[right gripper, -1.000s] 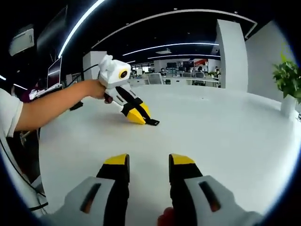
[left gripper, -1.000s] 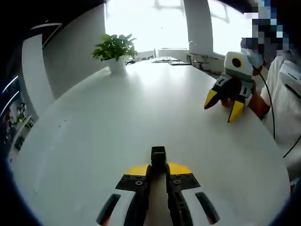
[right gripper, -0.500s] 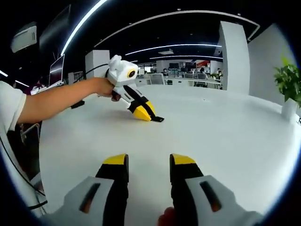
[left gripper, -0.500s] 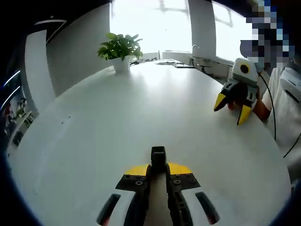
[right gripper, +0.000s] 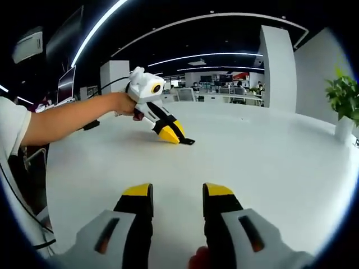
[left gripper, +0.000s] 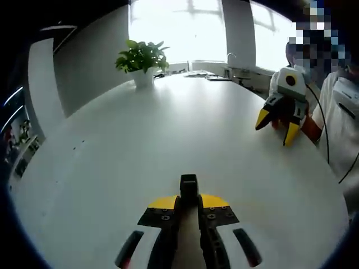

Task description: Snap the two parts of the plastic buckle together until the buckle closes and remains connected.

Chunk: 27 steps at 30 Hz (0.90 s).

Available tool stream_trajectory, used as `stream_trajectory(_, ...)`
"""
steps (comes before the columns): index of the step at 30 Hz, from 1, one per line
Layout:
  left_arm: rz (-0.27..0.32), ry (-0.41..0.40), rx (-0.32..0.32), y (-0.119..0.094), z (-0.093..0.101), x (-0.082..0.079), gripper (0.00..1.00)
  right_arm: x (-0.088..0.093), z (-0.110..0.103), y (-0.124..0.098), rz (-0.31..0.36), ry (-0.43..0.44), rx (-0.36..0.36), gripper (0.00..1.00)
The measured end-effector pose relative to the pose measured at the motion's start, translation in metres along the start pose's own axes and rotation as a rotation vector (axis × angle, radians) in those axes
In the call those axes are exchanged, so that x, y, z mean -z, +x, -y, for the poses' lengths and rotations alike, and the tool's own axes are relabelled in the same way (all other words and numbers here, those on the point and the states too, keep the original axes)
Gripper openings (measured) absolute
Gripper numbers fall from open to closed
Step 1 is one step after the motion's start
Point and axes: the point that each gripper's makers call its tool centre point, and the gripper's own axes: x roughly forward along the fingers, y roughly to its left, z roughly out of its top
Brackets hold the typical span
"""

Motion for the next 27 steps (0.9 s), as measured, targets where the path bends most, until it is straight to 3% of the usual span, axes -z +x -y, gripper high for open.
stream_trajectory(12, 0.023, -0.028, 0.004, 0.0005, 0.0002, 0.0012, 0.12, 0.0042, -0.0024, 0.002, -0.023, -0.014, -0.009, 0.35)
stream_trajectory(27, 0.026, -0.048, 0.003, 0.0013, -0.0003, 0.0011, 0.12, -0.0001, -0.0023, -0.0003, 0.012, -0.015, -0.005, 0.35)
